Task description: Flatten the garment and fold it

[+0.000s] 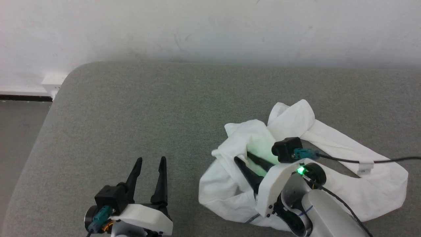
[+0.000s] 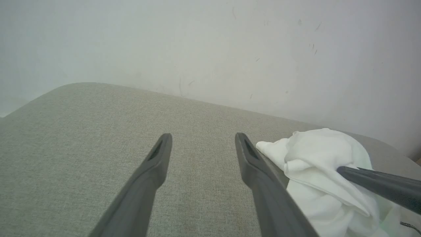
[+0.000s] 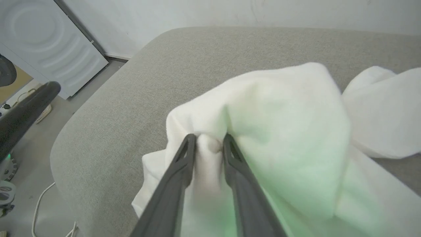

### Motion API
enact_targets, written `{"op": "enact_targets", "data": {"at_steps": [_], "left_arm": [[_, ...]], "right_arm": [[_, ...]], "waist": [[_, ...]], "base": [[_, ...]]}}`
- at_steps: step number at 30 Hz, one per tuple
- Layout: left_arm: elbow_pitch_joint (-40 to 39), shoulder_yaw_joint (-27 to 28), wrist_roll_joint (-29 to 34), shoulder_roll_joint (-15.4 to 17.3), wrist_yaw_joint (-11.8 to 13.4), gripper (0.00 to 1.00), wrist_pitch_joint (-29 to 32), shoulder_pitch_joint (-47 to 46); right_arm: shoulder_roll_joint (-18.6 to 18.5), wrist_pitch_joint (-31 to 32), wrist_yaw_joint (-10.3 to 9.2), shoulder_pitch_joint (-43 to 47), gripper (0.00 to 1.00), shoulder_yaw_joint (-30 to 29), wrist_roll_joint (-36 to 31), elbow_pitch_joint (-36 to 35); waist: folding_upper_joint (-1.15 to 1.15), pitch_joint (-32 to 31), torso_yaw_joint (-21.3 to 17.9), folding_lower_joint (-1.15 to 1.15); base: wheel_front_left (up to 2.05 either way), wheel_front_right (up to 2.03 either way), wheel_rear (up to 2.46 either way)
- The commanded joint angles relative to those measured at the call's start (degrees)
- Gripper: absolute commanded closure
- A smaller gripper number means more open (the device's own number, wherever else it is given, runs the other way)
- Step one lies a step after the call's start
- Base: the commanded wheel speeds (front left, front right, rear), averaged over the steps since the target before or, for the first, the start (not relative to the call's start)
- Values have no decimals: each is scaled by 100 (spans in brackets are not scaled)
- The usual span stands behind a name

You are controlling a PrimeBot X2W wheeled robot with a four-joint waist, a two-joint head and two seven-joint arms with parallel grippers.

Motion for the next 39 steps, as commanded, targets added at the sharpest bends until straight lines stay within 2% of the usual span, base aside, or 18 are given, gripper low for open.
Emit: {"op": "enact_targets", "data": {"at_steps": [1,7,12,18,21,27,34,35,36,39], "left_arm": [[13,-24,26,13,7,0,-37,-73],[65,-53,-2,36,47,0,10,-16],[50,-109,21,113,37,0,120,-16],[71,-434,64,136,-126,0,537,-60],[189,-689,24,125,-272,0,1016,-85],[473,-1289,-72,191,-556,0,2272,-230],[684,-1787,-158,508,-694,0,3469,-496],[662,-1854,-245,539,-710,35,3613,-518],[592,-1903,-298,590,-721,100,3666,-558],[357,-1961,-317,808,-735,100,3631,-715]], "right_arm": [[-5,-260,12,-27,0,8,-100,31],[-243,-1518,12,294,0,-69,-452,-439],[-468,-2023,12,681,0,-728,-954,-1144],[-500,-1748,12,1499,0,-1838,-1446,-2193],[-421,-1443,12,1972,0,-2178,-1601,-2700],[-281,-990,12,2636,0,-2459,-1731,-3360],[-116,-881,12,2772,0,-2464,-1670,-3553],[-100,-876,12,2772,0,-2459,-1660,-3545],[-84,-884,12,2768,0,-2459,-1632,-3540],[-57,-898,12,2747,0,-2471,-1621,-3511]], "waist": [[0,15,9,0],[0,2,-156,0],[0,-38,-428,0],[0,-129,-632,0],[0,-175,-700,0],[0,-175,-863,0],[0,-79,-996,0],[0,-74,-1006,0],[0,-65,-1014,0],[0,-50,-1020,0]], "base": [[0,0,0],[0,0,0],[0,0,0],[0,0,0],[0,0,0],[0,0,0],[0,0,0],[0,0,0],[0,0,0],[0,0,0]]}}
